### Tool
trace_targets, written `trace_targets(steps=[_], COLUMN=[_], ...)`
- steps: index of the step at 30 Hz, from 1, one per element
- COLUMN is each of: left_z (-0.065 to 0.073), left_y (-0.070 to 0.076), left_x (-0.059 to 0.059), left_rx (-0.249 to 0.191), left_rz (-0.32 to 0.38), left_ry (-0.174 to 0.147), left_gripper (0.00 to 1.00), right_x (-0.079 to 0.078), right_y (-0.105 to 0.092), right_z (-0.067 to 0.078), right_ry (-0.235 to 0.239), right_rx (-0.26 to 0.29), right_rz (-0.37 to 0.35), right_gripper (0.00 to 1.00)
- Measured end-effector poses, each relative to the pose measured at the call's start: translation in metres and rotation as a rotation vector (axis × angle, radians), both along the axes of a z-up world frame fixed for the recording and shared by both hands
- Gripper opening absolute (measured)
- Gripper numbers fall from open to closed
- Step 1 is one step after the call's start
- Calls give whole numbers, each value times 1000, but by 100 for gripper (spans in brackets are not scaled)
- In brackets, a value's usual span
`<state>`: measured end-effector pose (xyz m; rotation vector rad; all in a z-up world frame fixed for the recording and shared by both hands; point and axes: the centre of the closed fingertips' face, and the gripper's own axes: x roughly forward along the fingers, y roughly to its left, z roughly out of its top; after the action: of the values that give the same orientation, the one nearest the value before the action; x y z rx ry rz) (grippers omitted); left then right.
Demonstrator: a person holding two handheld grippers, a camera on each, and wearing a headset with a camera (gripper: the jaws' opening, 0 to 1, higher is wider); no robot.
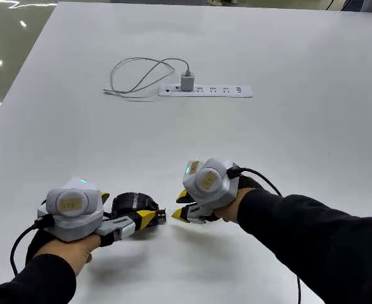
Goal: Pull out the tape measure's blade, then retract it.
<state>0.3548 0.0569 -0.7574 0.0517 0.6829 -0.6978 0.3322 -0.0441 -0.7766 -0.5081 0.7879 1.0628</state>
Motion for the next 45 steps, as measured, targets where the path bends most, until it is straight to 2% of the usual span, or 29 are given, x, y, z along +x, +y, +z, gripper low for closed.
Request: trace_targets(steps=[2,3,6,7,8,12,15,16,17,18,19,20,22,23,25,27,29,30,31,33,37,39,40,43,45], left_z=[0,2,4,1,-1,6,13,18,20,20,20,21,19,18,17,16,16,17,20,23,21,14,13,14,14], left_y=[6,10,20,27,35,47,52,51,52,55,58,60,63,66,71,76,81,85,87,92,105,113,118,124,128], left_x=[0,-1,-5,-7,-7,-9,-12,-15,-19,-24,-23,-23,-26,-27,-29,-29,-29,-27,-24,-25,-28,-32,-33,-35,-35], left_rx=[-2,0,12,49,91,69,29,0,-4,17,35,38,9,14,19,18,26,40,42,28,46,68,85,99,111], left_rz=[-13,-25,-55,-74,-98,-101,-127,-148,-169,-194,-201,-203,-201,-202,-205,-193,-185,-177,-169,-164,-165,-183,-200,-201,-201], left_ry=[7,-4,-6,2,-9,-17,-26,-30,-24,-15,-32,-44,-18,-19,-27,-19,-22,-33,-61,-55,-54,-40,-58,-57,-65], left_gripper=[71,72,76,76,74,77,81,83,81,76,71,71,82,85,86,93,95,96,99,99,99,99,99,99,99], right_x=[-4,-7,-14,-17,-21,-28,-32,-33,-35,-38,-40,-41,-45,-48,-53,-56,-59,-62,-63,-66,-70,-73,-74,-80,-82], right_y=[-11,-15,-29,-34,-40,-57,-70,-75,-79,-83,-86,-88,-97,-102,-112,-122,-133,-138,-141,-148,-162,-174,-182,-196,-203], right_z=[1,4,5,5,5,10,15,16,17,19,21,23,28,30,31,32,33,34,35,38,38,36,33,25,21], right_ry=[30,42,44,43,42,21,8,7,9,10,8,3,2,-2,0,-1,2,8,7,0,-17,-49,-77,-57,-40], right_rx=[14,40,45,41,35,31,33,34,33,34,36,41,52,57,61,67,78,86,90,102,111,92,65,59,63], right_rz=[-65,-91,-112,-116,-120,-142,-169,-177,-184,-189,-194,-199,-218,-225,-241,-263,-286,-296,-299,-310,-324,-314,-302,-324,-337], right_gripper=[18,18,23,24,24,28,30,31,32,32,33,34,37,39,41,44,45,46,46,48,55,62,66,76,80])
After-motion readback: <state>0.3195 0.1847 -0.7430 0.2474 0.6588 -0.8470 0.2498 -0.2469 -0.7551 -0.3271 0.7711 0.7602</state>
